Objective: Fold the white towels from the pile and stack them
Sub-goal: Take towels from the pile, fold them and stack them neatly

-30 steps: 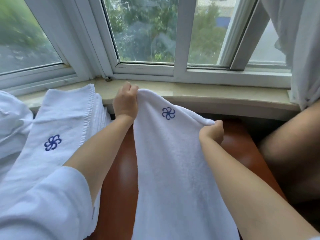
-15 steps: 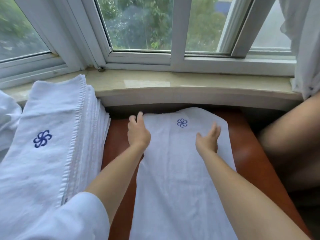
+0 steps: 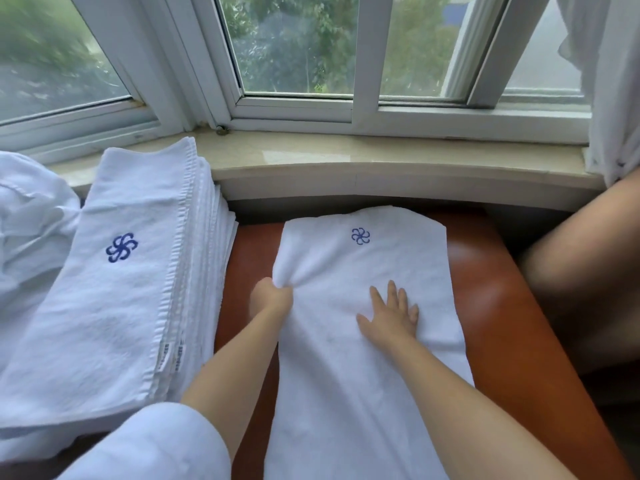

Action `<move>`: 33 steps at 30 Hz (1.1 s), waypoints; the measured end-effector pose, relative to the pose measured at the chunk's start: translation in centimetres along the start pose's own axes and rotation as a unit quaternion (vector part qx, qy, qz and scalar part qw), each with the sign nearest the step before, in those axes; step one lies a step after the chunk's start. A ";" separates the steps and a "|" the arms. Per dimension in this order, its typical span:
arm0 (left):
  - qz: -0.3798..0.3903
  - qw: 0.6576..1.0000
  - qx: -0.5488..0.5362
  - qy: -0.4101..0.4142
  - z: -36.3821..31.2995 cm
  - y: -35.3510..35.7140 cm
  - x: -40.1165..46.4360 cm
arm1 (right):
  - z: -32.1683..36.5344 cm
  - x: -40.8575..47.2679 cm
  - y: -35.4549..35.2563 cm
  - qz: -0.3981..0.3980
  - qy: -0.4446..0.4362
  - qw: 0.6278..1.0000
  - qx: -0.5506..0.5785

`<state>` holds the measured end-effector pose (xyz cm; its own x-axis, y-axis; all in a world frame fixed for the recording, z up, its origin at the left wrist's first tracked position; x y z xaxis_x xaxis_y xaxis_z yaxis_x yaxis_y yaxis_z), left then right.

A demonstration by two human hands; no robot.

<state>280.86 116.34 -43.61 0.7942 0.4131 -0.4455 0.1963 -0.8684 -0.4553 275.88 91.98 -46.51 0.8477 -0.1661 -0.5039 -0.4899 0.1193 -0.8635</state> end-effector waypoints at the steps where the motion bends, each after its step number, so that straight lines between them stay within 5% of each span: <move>1: -0.035 0.999 0.026 0.007 0.5 -1.5 -0.5 | 0.3 -0.7 0.4 0.007 -0.011 1.000 -0.008; 7: -0.061 0.972 0.227 -0.008 4.0 -5.6 -3.4 | 1.1 -4.8 2.2 0.038 -0.047 0.996 -0.060; 12: -0.051 0.871 0.402 0.277 2.0 -3.0 -6.8 | 1.0 -6.8 3.6 0.051 -0.020 0.996 -0.070; 21: 0.019 0.868 0.318 0.382 4.9 -1.4 -11.1 | -0.7 -6.8 4.4 0.057 0.031 0.996 -0.055; 26: 0.042 0.780 0.340 0.524 7.0 -1.0 -12.9 | -0.9 -4.8 3.4 0.046 0.057 0.997 -0.018; 30: 0.094 0.854 0.377 0.347 11.5 -1.5 -11.3 | -0.8 -4.6 3.6 0.054 0.060 0.996 -0.021; 33: 0.067 0.866 0.347 0.355 11.6 -2.2 -12.4 | -1.1 -5.1 3.9 0.018 0.057 0.998 -0.029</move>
<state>263.90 116.25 -46.00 0.9848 -0.1644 -0.0568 -0.1221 -0.4208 -0.8989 269.38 92.22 -47.36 0.8020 -0.2728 -0.5313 -0.5338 0.0718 -0.8426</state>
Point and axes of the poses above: each hand's wrist, its own x-axis towards the middle knuckle, its own y-axis out of the palm, z = x × y, the point moved 7 cm from there along x, towards the middle knuckle, and after that the axes turned 12 degrees about -x, right-handed, at the moved point
